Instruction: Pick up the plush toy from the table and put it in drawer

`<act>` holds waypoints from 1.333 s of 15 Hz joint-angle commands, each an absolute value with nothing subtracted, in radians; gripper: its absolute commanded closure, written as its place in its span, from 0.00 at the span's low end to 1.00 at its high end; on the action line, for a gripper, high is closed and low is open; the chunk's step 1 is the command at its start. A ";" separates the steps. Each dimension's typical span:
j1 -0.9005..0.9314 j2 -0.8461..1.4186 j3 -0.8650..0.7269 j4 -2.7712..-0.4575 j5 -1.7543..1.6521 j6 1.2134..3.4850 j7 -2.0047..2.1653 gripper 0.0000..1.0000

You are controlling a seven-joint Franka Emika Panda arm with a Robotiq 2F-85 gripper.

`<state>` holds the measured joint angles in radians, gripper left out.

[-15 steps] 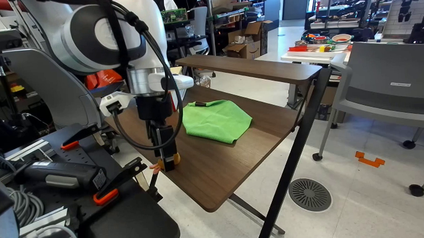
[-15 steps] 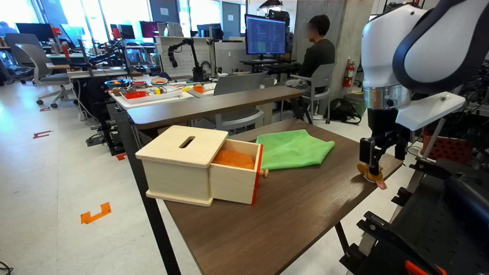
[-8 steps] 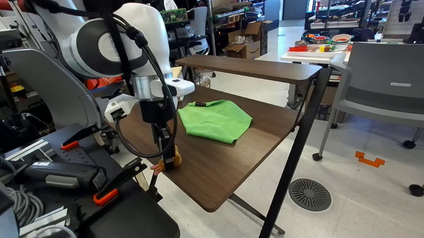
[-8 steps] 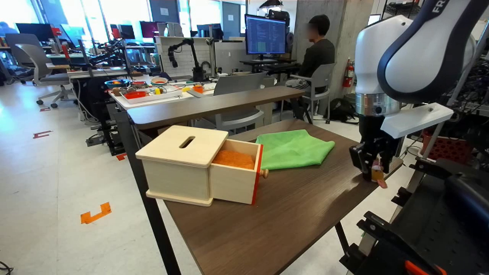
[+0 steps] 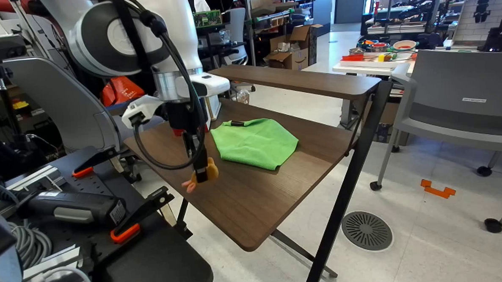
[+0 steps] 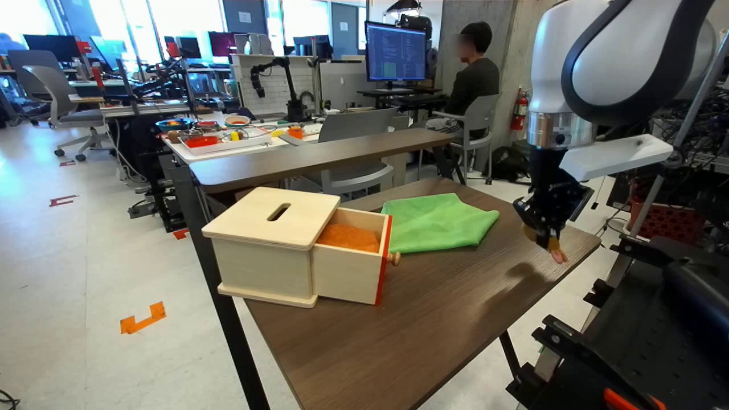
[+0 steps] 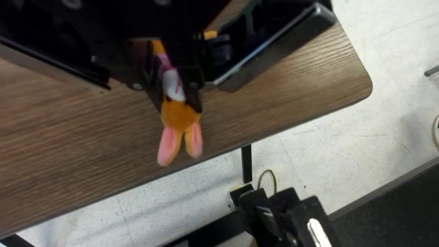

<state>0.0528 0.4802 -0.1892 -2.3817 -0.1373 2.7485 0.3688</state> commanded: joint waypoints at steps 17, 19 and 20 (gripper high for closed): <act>0.243 0.351 0.082 -2.314 0.093 3.015 0.446 0.96; 0.272 0.409 0.065 -2.264 0.098 3.032 0.464 0.96; 0.286 0.436 0.055 -2.241 0.100 3.036 0.472 0.96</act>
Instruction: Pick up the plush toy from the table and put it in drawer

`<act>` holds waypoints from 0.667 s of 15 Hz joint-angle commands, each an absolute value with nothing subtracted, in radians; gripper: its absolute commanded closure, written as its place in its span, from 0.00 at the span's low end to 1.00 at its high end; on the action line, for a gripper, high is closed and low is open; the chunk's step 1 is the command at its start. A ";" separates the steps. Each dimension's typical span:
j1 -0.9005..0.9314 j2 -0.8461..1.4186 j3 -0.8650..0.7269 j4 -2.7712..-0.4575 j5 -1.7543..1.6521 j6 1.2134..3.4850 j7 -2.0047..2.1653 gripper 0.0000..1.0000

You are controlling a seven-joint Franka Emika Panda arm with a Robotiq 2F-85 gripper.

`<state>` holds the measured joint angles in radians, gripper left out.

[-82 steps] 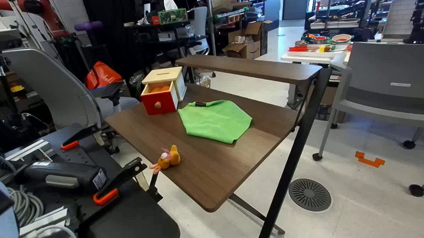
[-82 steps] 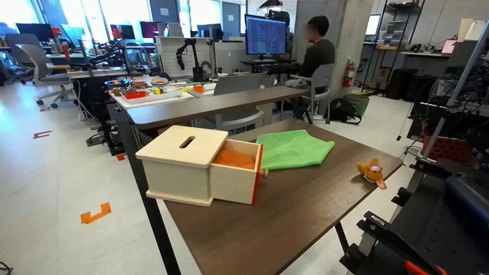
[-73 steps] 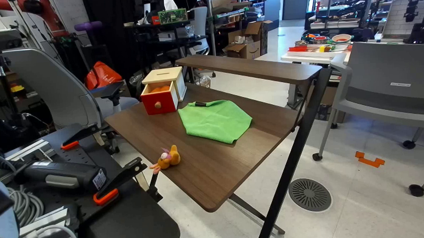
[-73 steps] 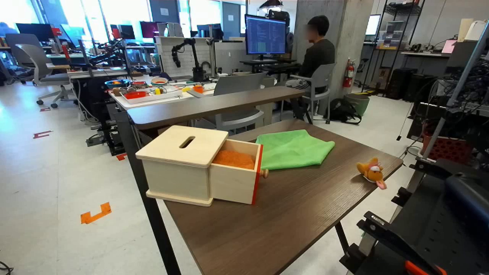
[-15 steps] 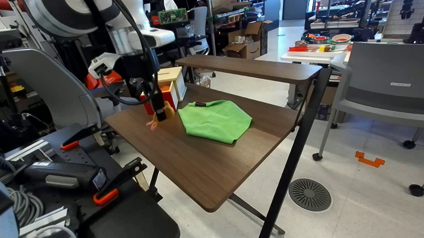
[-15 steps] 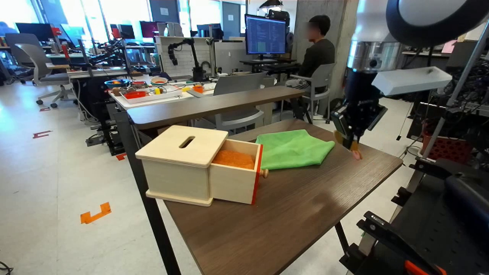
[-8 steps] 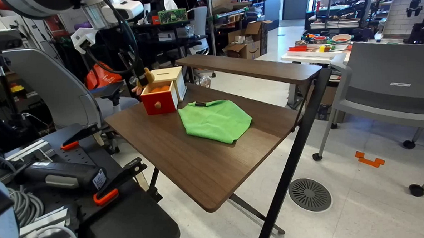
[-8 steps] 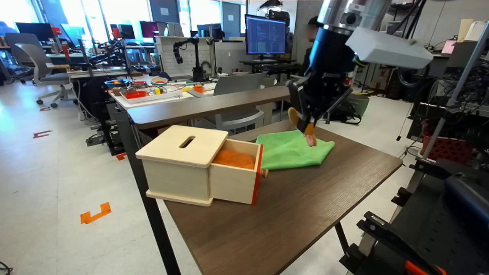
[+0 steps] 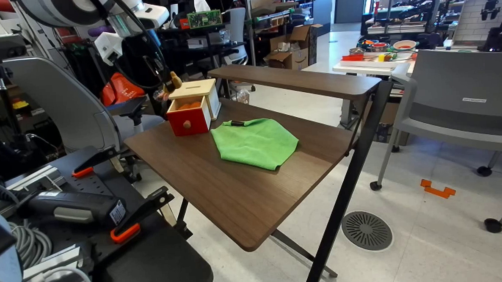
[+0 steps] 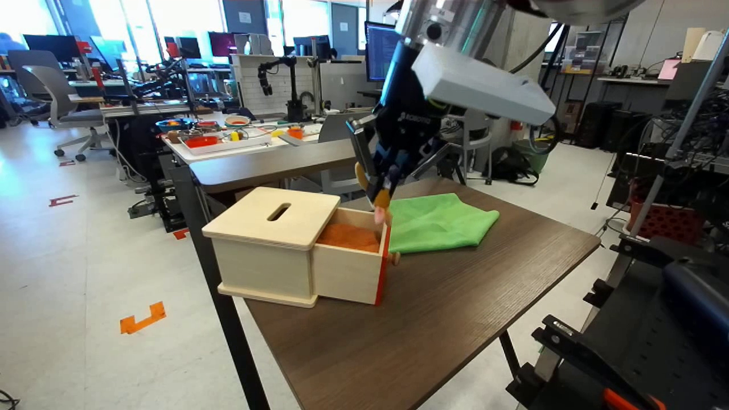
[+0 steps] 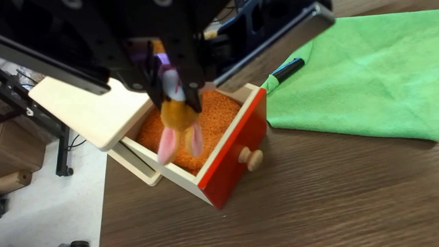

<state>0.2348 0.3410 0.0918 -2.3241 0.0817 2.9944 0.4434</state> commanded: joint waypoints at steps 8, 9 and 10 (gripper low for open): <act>0.377 0.597 -0.044 -2.103 0.118 3.029 0.507 0.96; 0.385 0.604 -0.057 -2.094 0.118 3.020 0.511 0.74; 0.395 0.608 -0.070 -2.089 0.116 3.015 0.516 0.57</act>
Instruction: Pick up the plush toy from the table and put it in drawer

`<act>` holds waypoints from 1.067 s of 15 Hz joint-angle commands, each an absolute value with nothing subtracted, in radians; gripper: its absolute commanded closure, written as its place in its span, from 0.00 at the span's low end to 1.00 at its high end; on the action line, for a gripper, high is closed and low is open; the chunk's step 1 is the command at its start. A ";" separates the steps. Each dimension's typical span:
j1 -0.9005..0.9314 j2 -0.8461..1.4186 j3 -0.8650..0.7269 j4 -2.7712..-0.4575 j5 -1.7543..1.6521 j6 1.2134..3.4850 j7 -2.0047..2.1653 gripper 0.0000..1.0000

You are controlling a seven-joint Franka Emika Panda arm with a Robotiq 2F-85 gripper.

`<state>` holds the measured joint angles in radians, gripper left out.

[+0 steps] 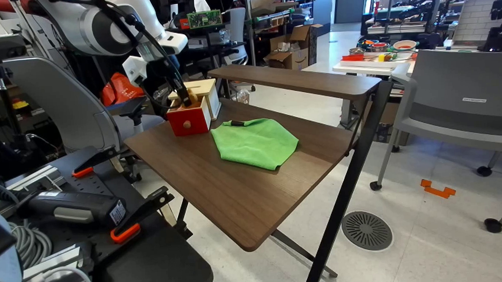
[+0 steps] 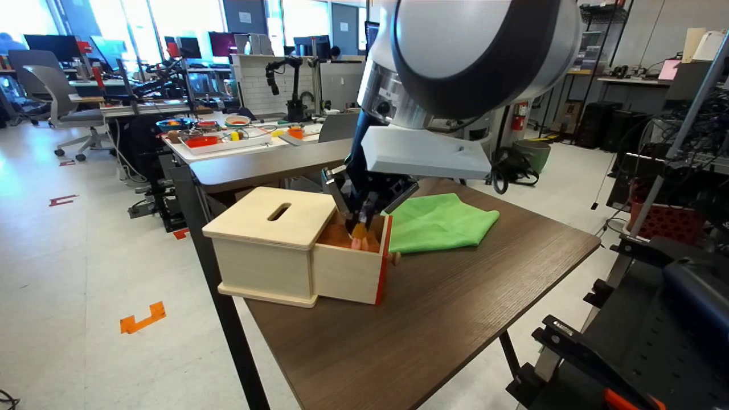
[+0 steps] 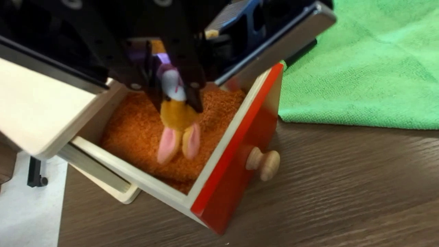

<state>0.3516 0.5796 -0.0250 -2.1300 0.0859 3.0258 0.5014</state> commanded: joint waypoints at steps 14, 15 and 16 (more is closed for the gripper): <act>0.376 0.308 -0.104 -2.281 0.112 3.011 0.487 0.00; 0.357 0.262 -0.091 -2.314 0.101 2.970 0.462 0.00; 0.386 0.379 -0.116 -2.221 0.084 3.014 0.507 0.00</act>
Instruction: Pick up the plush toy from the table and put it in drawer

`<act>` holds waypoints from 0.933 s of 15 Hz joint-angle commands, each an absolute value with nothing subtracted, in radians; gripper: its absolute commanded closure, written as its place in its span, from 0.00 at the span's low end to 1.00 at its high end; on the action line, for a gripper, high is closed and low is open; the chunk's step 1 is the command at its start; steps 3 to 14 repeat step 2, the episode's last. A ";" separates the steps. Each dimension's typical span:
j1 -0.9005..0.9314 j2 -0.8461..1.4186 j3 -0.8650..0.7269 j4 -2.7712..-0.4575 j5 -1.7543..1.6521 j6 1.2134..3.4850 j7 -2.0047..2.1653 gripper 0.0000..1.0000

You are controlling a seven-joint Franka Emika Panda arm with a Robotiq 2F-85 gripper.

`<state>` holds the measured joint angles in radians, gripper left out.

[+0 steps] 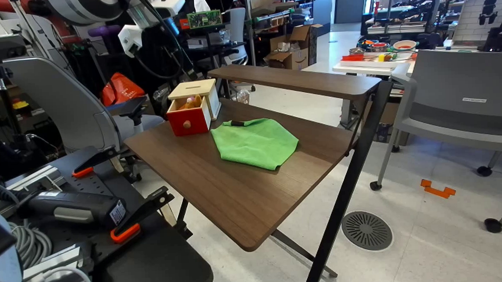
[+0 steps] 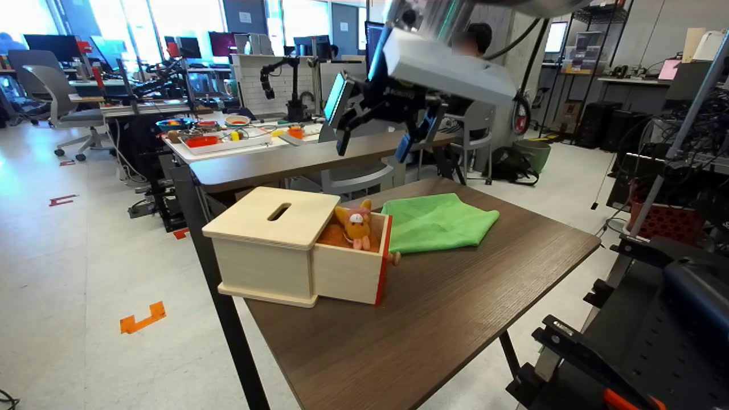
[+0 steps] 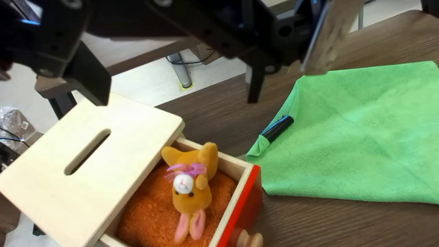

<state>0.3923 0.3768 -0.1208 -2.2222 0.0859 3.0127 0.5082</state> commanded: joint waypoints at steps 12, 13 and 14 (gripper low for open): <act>0.376 0.306 -0.112 -2.276 0.086 2.990 0.492 0.00; 0.376 0.306 -0.112 -2.276 0.086 2.990 0.492 0.00; 0.376 0.306 -0.112 -2.276 0.086 2.990 0.492 0.00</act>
